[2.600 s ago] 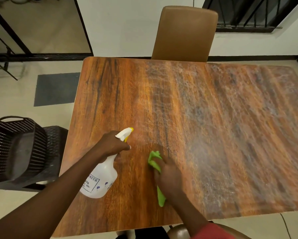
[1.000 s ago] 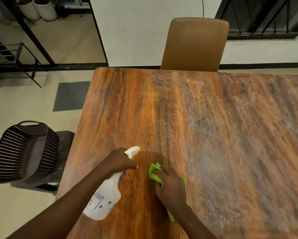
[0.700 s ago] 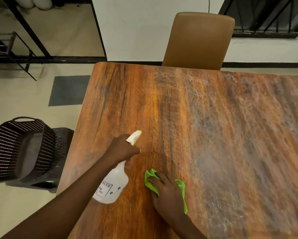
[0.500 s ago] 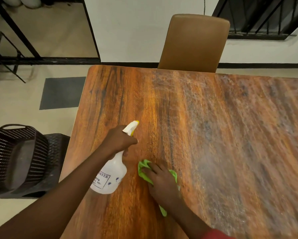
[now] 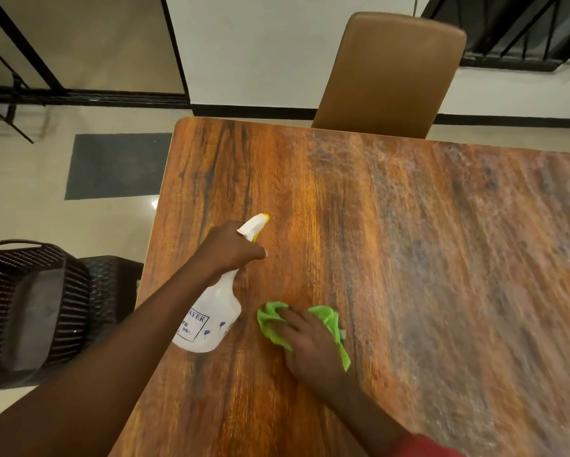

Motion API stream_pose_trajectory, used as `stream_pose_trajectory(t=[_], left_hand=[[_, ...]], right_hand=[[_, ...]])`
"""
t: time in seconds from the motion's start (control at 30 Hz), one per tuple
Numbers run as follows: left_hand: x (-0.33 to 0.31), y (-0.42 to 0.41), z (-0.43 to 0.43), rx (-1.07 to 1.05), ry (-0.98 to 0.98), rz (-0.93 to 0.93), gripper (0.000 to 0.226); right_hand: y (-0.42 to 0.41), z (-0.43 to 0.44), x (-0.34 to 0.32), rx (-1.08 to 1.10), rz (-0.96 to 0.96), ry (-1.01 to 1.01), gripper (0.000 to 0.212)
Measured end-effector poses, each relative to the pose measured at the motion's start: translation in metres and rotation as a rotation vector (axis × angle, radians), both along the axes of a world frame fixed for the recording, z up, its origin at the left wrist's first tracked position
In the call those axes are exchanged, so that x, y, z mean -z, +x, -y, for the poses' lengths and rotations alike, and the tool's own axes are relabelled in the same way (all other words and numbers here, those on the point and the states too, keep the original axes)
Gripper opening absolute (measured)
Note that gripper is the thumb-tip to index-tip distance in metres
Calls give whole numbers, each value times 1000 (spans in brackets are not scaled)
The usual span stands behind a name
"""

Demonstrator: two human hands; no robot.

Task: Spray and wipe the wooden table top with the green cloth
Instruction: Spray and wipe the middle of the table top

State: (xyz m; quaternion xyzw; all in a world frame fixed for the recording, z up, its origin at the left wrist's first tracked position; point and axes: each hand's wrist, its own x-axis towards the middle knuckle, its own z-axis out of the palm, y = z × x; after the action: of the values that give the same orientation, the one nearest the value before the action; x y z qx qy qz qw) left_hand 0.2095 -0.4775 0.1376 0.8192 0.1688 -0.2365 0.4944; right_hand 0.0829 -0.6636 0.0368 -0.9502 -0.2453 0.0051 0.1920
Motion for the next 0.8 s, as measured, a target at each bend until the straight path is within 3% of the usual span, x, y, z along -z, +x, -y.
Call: stream_pose_trajectory(t=[0.23, 0.5, 0.8], left_hand=[[3, -9, -4, 20, 20, -5, 33], [6, -16, -9, 31, -2, -35, 24], [13, -22, 4, 51, -42, -106, 34]], right_hand=[[81, -27, -8, 227, -63, 1, 42], [-26, -5, -5, 244, -101, 46, 56], [53, 9, -3, 453, -206, -11, 47]])
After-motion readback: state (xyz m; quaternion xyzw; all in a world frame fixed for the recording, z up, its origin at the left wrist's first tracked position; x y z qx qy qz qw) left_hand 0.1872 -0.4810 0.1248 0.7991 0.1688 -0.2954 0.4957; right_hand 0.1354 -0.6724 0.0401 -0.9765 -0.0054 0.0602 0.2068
